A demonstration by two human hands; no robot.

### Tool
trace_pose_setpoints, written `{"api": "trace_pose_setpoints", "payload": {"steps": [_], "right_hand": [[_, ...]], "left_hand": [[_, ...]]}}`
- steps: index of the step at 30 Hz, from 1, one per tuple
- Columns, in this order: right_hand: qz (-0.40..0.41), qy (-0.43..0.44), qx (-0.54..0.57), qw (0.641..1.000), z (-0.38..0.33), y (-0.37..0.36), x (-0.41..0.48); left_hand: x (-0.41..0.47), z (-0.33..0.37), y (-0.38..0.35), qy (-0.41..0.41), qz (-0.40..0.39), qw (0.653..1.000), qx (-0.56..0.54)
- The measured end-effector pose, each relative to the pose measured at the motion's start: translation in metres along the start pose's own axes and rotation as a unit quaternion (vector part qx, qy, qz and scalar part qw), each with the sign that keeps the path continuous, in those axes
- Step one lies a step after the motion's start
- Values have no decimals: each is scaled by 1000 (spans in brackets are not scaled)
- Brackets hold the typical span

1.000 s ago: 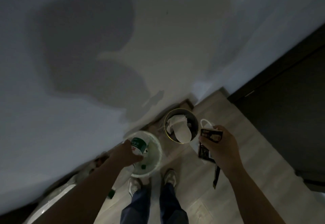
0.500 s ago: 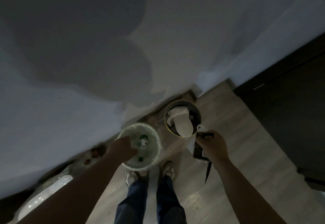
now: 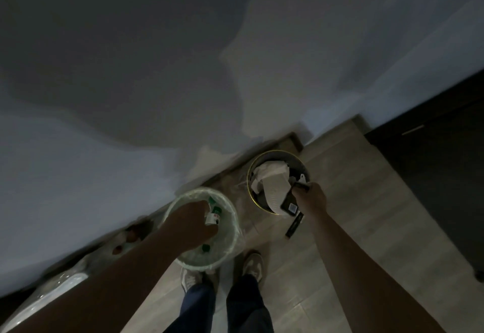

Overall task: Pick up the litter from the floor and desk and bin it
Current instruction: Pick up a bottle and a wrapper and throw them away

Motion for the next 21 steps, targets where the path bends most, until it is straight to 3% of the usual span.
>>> {"api": "trace_pose_setpoints", "payload": {"steps": [3,9,17,21], "right_hand": [[12,8,6,1000,2,-17,41],[-45,-37,83,995,29,-50,82],[-117,43,-138,983,31,-30,39],[-124,92,-189,970,4,-4,-6]], "left_hand": [[22,4,-5,-3,13,1000,7],[61,7,-18,-1,5,1000,22],[49,16,-2,-18,-8,998,56],[21,21,23,-23,-12,996,80]]}}
Point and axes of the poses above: each hand's wrist, its own x-axis towards the middle knuckle, its own y-axis out of the back of the hand, z = x × y, the point moved 3 cm from there along x, towards the middle knuckle, and after that the axes turned 12 degrees about y, right-handed, at the moved point
